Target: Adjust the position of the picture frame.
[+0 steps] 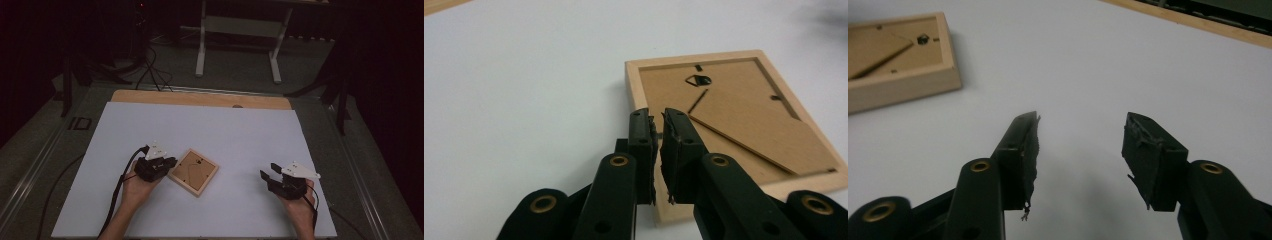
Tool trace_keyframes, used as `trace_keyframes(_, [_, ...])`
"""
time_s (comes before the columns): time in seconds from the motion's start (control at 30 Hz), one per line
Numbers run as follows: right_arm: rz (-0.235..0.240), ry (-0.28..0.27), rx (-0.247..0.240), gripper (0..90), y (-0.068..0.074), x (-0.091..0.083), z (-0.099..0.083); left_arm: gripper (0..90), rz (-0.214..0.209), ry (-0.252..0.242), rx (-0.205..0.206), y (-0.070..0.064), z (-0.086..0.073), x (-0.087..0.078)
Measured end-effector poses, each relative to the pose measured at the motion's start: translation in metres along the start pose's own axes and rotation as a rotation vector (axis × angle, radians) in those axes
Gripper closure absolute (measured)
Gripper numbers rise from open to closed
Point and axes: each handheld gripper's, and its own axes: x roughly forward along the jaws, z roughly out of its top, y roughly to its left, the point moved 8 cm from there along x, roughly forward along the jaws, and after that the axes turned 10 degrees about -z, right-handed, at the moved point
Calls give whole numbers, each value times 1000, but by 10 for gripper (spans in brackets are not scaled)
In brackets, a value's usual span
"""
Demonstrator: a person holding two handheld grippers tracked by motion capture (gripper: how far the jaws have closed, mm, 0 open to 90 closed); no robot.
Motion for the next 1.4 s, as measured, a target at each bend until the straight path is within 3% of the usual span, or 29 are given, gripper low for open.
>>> trace_keyframes(0.17, [14,-18,-23,493,9,1,13,824,-20,-1,5,-5,-4,-5])
trace_keyframes(0.3, [37,-29,-34,493,17,5,22,801,-22,-18,-19,-6,-9,-11])
trace_keyframes(0.57, [69,-37,-59,501,35,16,38,785,-5,-12,-40,-3,-19,-15])
trace_keyframes(0.73, [87,-36,-71,509,44,23,44,791,2,-35,-49,-3,-19,-19])
trace_keyframes(0.87, [111,-34,-72,520,52,34,50,830,-21,-45,-60,-7,-23,-24])
trace_keyframes(0.97, [131,-35,-66,539,58,43,54,846,-39,-24,-54,-12,-29,-22])
trace_keyframes(1.13, [152,-26,-61,631,67,57,60,895,-62,19,-30,-19,-33,-16])
trace_keyframes(1.2, [172,-23,-62,707,74,65,63,897,-79,38,-26,-22,-35,-13])
trace_keyframes(1.4, [181,-7,-79,830,85,78,66,898,-84,76,-19,-24,-40,-7])
